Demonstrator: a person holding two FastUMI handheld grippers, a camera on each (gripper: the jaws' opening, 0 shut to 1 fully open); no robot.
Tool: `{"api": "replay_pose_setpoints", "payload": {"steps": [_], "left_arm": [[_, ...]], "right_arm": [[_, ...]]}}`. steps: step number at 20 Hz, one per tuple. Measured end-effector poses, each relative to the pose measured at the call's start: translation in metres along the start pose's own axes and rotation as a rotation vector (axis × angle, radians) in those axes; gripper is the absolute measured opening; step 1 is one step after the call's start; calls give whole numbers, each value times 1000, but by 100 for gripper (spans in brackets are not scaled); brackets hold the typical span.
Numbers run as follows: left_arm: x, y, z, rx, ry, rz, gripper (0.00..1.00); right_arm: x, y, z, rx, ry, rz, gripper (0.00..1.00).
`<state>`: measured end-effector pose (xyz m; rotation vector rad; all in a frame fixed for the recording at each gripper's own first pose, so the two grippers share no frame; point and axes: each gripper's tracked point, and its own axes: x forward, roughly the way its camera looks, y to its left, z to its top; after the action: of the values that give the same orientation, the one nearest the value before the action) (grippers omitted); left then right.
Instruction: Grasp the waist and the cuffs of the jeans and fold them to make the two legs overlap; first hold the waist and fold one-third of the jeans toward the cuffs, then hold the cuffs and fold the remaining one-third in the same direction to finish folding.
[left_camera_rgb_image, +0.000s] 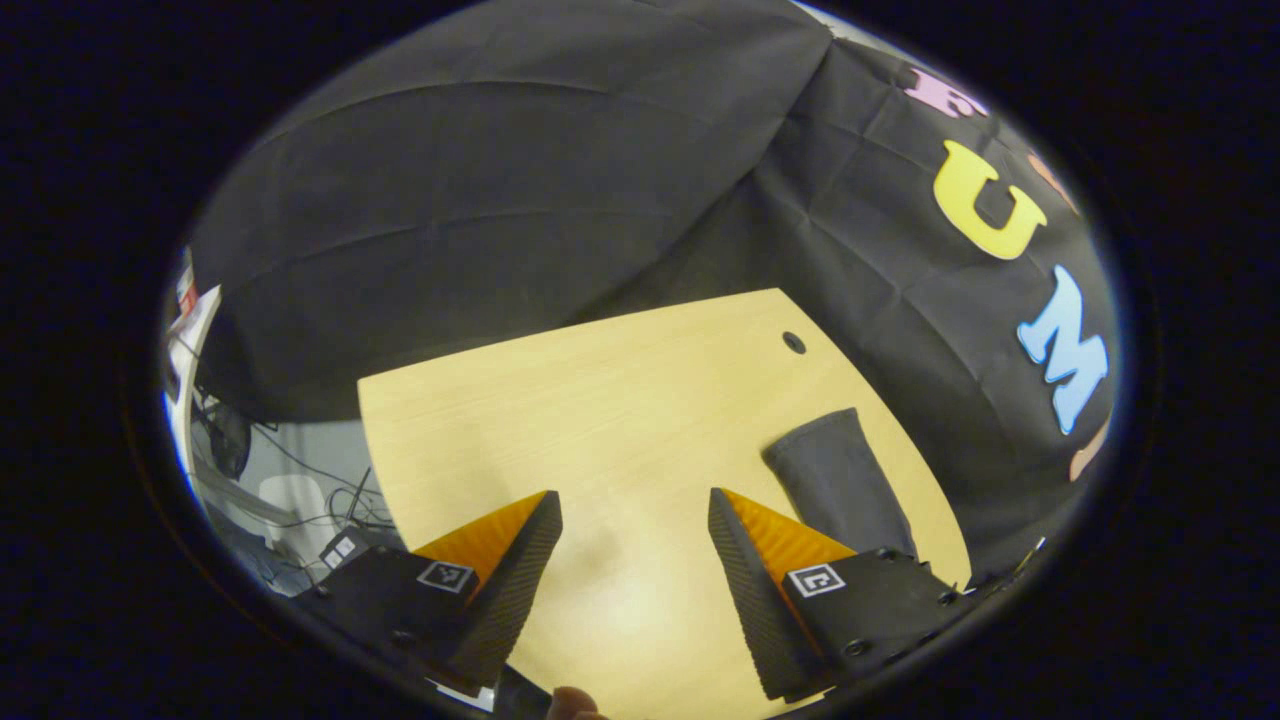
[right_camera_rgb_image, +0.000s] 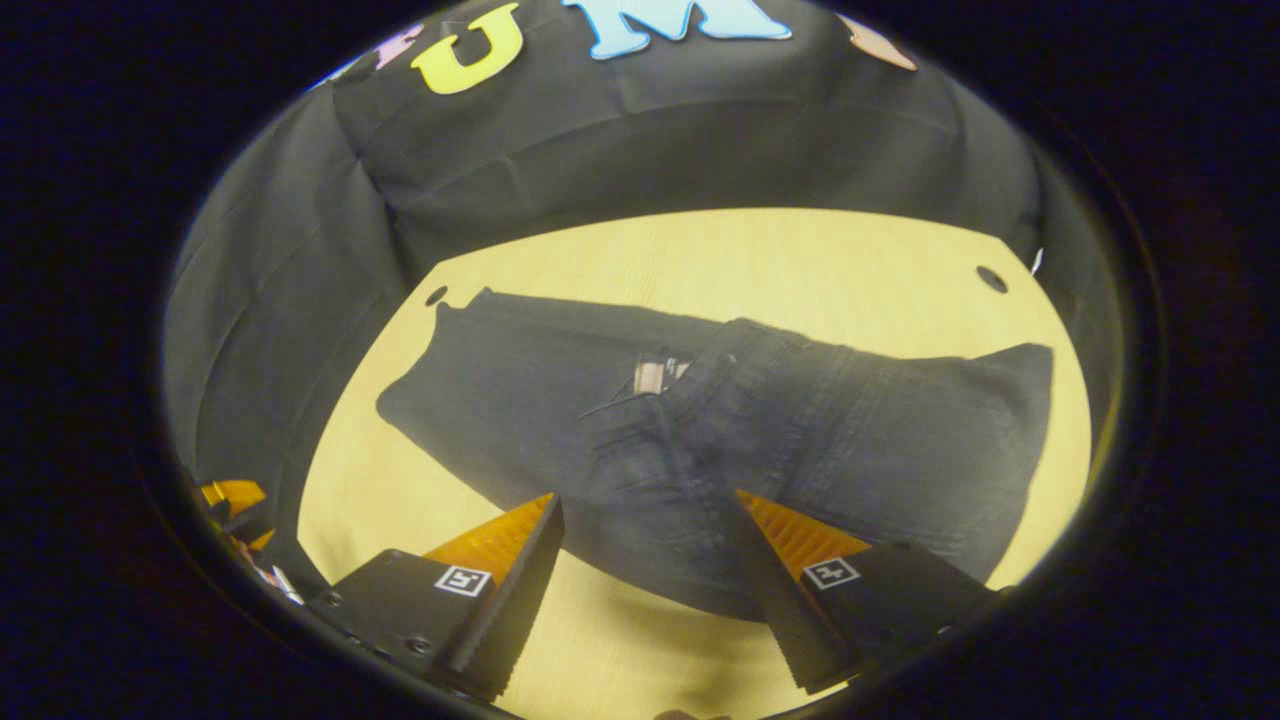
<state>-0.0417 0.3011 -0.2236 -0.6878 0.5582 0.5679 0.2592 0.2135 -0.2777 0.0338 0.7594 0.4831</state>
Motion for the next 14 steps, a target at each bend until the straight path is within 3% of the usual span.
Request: {"api": "replay_pose_setpoints", "payload": {"steps": [3,5,6,10,14], "left_arm": [[50,-55,30,168,-20,-65,98],[95,-98,37,322,-9,-109,100],[118,-119,37,398,-4,-134,98],[206,-172,10,650,49,-273,98],[264,-207,-25,849,80,-282,97]], "right_arm": [[-43,-33,-19,8,-11,-44,97],[-67,-72,-40,46,12,-121,93],[-79,-93,-54,76,29,-169,97],[-119,-152,-102,252,91,-319,98],[-140,-170,-124,335,108,-393,97]]}}
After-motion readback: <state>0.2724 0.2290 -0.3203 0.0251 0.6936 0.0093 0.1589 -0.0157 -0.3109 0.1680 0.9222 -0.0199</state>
